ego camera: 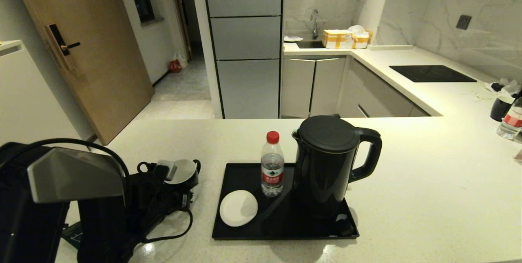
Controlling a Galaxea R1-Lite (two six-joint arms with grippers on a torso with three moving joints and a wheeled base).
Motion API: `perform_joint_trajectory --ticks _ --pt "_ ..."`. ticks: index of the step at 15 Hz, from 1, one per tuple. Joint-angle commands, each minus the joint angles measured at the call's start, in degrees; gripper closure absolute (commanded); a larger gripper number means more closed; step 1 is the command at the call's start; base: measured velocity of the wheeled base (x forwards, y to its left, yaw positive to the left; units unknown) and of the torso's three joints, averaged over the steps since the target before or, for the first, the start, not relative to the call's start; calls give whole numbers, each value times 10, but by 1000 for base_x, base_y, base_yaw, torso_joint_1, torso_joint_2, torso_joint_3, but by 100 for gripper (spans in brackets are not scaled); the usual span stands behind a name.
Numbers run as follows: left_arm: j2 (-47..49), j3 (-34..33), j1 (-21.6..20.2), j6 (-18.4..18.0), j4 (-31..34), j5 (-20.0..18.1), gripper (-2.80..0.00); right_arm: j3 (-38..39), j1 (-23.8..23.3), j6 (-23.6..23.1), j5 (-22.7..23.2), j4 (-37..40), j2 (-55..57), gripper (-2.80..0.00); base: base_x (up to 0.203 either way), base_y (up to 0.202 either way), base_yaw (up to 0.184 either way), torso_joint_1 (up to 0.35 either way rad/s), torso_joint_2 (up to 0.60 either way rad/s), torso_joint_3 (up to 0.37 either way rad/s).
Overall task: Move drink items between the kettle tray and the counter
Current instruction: Place it on the left
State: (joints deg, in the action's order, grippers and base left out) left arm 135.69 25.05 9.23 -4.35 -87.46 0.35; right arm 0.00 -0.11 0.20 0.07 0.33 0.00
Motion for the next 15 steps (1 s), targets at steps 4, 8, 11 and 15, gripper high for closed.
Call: perform_joint_trajectory --ticks 4,8,11,15 --pt "5 -1 0 0 -2 0 0 0 0 0 0 0 1 0 0 0 0 0 0 0" --pt "4 -3 1 1 -2 1 -280 1 0 0 0 0 1 0 0 0 0 0 0 0" --pt "1 -4 0 2 -2 4 -280 0 0 0 0 0 0 0 0 0 0 0 0 0" --pt "0 -5 0 2 -2 4 -280 0 0 0 0 -1 1 0 0 0 0 0 0 0"
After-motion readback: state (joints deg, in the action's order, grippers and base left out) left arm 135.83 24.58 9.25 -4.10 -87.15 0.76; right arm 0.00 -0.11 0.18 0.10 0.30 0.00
